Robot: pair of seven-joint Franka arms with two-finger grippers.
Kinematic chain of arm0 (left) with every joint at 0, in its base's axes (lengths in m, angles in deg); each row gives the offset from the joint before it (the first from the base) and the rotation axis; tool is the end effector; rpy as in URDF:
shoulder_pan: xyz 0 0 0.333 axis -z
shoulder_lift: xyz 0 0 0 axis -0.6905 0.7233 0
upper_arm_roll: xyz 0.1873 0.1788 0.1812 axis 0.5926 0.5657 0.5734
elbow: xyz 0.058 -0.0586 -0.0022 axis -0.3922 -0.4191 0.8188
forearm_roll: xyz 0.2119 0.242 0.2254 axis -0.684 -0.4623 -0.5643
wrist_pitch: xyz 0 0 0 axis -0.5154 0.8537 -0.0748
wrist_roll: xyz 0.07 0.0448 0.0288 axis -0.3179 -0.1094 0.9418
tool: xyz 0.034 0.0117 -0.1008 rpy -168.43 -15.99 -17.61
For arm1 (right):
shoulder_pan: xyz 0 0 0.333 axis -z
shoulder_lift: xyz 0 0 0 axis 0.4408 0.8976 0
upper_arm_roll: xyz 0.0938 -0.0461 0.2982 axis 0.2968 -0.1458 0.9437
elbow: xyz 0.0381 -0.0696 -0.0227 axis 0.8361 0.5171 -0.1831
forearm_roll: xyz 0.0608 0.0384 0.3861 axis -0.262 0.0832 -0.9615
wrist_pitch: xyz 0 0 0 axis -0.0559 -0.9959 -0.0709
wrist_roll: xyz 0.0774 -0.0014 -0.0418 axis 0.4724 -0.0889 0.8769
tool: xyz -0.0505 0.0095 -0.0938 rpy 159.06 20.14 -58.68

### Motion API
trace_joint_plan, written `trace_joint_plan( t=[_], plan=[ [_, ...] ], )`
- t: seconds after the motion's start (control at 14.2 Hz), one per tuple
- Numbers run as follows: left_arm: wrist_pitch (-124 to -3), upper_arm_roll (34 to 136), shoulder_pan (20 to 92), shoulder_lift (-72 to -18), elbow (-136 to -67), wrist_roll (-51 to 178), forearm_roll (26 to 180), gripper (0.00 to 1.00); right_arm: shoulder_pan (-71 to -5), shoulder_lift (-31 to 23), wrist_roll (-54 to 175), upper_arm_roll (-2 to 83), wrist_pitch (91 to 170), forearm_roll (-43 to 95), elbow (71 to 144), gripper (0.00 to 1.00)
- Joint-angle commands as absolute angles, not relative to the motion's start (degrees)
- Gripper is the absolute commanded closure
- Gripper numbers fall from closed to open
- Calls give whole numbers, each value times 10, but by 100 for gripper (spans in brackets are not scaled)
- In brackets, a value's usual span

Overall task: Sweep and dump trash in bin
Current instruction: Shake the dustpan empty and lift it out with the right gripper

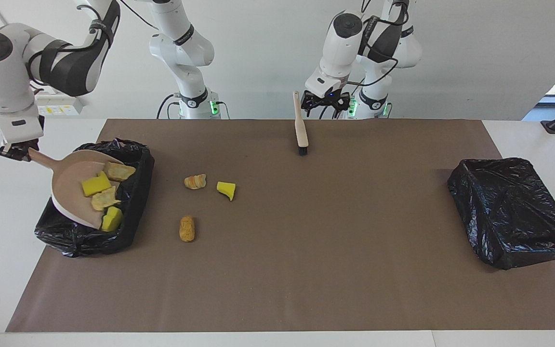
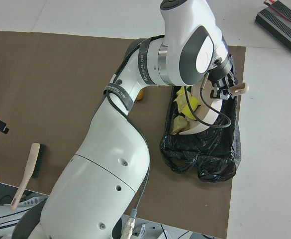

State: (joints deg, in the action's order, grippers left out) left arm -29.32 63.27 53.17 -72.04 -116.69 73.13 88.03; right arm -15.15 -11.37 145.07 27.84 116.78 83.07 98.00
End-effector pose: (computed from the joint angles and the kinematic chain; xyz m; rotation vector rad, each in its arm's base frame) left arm 0.3673 -0.2848 0.4957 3.1300 -0.1309 -0.1562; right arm 0.5758 -0.2085 0.5431 2.1212 1.8285 -0.5081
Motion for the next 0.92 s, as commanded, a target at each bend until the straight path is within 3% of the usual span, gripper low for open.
trace_joint_plan(
  t=[0.0, 0.28, 0.56, 0.85],
  plan=[
    [-261, 688, 533, -638, -1062, 709, 815, 0, -167, -131, 1432, 278, 1158, 876, 998, 100],
    [-239, 764, 533, -570, -943, 643, 785, 0, -167, -138, 1442, 281, 1104, 923, 971, 100],
    [-215, 826, 532, -562, -879, 545, 784, 0, -180, -175, 1467, 287, 1044, 948, 954, 100],
    [-120, 876, 532, -557, -805, 431, 784, 0, -218, -179, 1408, 302, 985, 938, 918, 100]
  ],
)
